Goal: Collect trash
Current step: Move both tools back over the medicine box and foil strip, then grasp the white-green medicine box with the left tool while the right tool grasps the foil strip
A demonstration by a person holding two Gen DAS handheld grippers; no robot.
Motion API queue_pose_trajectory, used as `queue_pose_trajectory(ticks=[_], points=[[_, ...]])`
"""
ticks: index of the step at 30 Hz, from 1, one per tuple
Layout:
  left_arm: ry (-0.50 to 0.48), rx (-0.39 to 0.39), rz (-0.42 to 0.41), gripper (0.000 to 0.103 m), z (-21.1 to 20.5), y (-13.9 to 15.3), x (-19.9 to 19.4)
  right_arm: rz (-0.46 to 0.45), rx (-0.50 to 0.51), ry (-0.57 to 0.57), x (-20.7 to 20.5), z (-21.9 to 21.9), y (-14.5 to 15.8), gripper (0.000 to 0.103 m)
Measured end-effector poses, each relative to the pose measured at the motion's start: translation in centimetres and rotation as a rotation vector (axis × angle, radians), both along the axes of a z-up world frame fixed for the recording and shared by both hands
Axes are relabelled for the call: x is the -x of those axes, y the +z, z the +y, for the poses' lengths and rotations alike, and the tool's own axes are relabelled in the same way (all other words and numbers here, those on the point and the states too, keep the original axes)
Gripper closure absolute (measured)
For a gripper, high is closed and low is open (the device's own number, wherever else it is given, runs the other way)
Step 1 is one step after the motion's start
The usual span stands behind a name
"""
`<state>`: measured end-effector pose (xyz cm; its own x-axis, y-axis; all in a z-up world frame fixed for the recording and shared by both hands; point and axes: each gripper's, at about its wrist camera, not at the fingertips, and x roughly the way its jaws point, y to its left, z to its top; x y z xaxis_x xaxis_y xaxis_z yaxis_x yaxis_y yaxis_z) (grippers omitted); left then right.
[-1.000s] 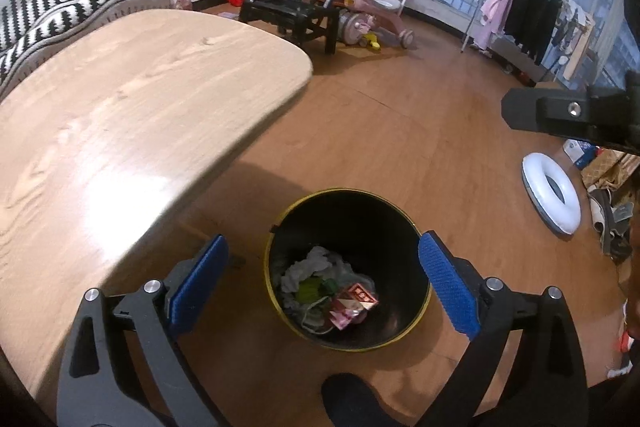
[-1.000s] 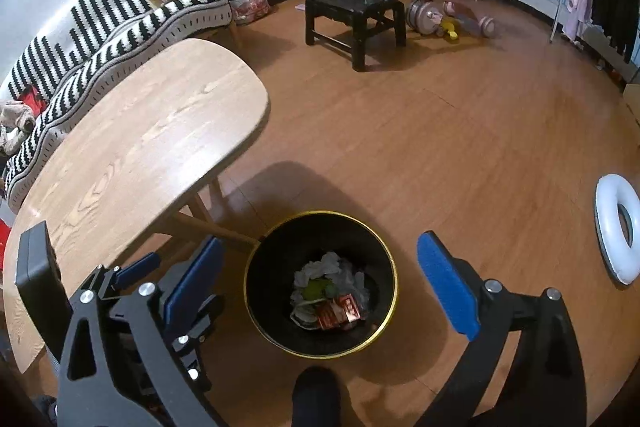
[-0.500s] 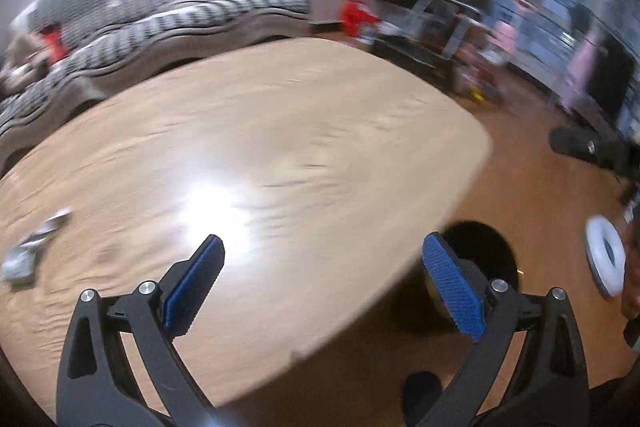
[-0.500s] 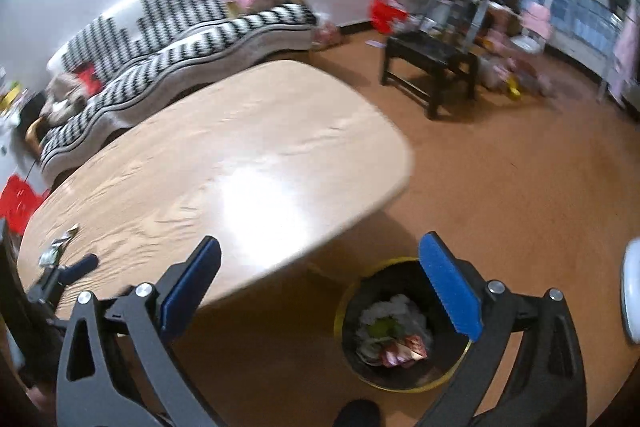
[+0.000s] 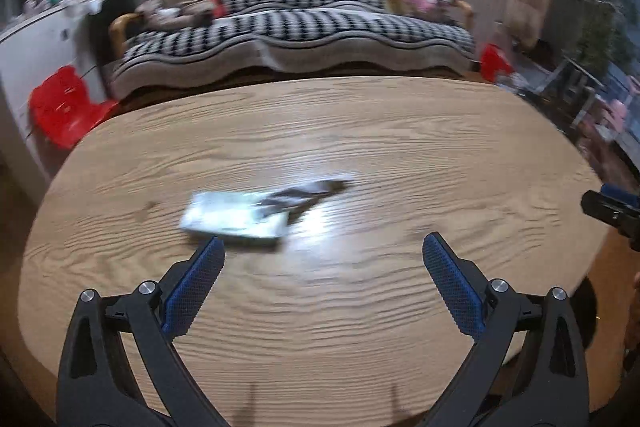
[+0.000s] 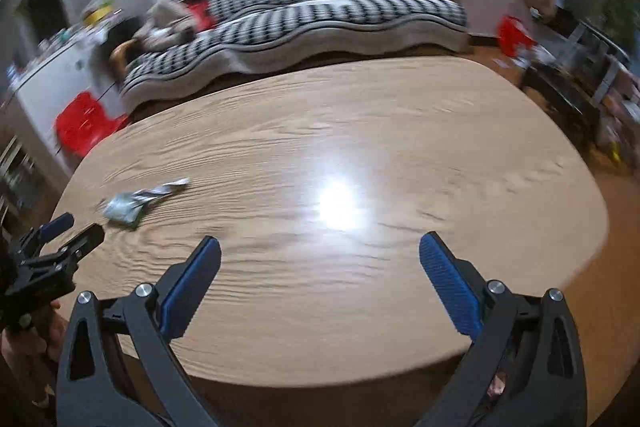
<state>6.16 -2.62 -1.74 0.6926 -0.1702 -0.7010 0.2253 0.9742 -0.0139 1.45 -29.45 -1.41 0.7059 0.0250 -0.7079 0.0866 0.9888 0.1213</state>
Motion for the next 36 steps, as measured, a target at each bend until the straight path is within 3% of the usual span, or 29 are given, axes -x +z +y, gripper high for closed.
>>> queue_pose_trajectory(ticks=[4,8,12,23,30,36], points=[[0.072,0.000,0.030,0.007,3.7,-0.7,-1.1,0.008,0.040,0.078,-2.2,4.9,-0.9,0.007],[0.094,-0.007,0.047,0.007,4.6,-1.8,-2.1,0.032,0.052,0.126,-4.3,7.9,-2.1,0.007],[0.079,-0.044,0.067,0.007,4.2,-3.8,-3.6,0.054,0.038,0.143,-5.3,8.7,-3.1,0.007],[0.036,-0.041,0.155,0.007,3.0,-8.3,-9.0,0.100,0.022,0.161,-7.3,9.3,-5.2,0.007],[0.021,-0.056,0.167,0.007,2.4,-8.6,-10.4,0.116,0.015,0.173,-8.6,9.7,-5.9,0.007],[-0.070,-0.079,0.162,0.007,1.8,-8.6,-10.9,0.134,0.009,0.207,-10.1,10.8,-6.7,0.007]])
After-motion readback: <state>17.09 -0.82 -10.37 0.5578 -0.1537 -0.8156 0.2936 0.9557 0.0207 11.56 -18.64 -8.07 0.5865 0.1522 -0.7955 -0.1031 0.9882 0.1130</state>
